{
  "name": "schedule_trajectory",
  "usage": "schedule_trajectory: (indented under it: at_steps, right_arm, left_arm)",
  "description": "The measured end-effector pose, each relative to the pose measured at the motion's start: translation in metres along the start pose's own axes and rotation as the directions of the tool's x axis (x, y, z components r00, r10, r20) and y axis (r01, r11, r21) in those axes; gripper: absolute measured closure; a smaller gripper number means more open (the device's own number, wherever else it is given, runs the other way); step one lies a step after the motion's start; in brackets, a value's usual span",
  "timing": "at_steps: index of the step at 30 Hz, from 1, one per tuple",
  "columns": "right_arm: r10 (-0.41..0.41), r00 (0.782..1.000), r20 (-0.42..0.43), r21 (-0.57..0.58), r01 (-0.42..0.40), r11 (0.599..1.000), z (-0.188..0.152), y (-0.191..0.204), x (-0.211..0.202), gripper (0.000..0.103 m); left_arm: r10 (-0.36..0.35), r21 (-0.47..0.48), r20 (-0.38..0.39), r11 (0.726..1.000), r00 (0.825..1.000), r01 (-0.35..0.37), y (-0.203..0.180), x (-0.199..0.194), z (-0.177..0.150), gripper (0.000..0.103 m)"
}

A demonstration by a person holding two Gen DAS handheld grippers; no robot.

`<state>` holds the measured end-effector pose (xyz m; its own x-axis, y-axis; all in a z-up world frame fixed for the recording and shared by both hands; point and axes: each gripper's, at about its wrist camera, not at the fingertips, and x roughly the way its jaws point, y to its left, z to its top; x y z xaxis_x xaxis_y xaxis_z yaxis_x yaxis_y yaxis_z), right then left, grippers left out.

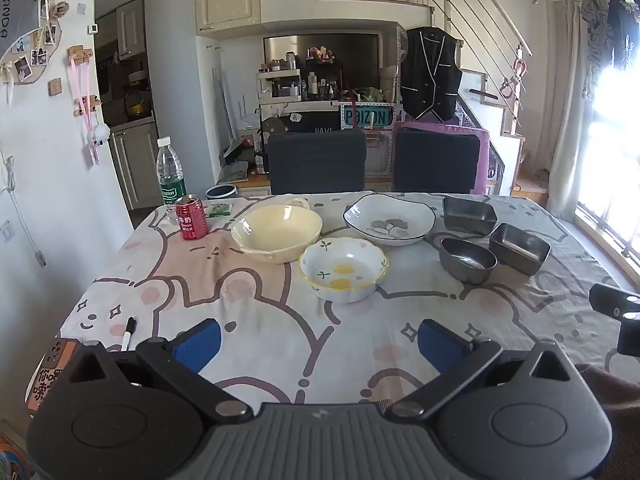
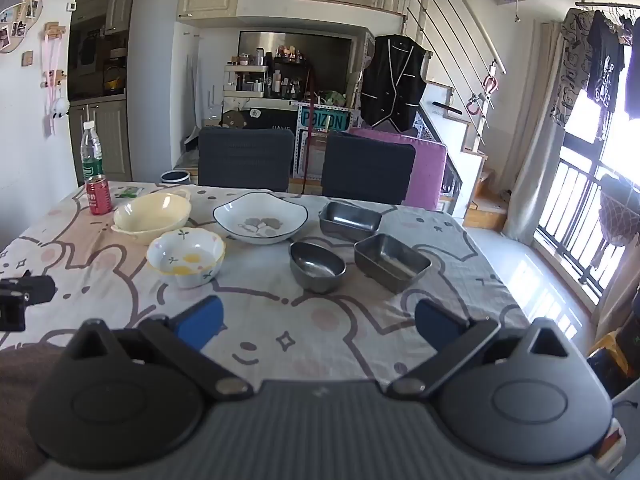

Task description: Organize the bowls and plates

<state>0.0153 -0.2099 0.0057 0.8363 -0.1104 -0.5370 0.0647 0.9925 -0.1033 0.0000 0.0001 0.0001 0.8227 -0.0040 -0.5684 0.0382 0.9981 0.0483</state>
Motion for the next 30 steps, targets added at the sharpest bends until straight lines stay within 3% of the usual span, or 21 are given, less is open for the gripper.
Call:
schedule_trajectory:
  at_steps: [30]
  right_arm:
    - [-0.001, 1.0, -0.002, -0.003, 0.001, 1.0, 0.0, -0.0004, 0.0005, 0.0]
  left_arm:
    - [0.002, 0.001, -0.002, 1.0, 1.0, -0.002, 0.0, 0.0001, 0.0, 0.0]
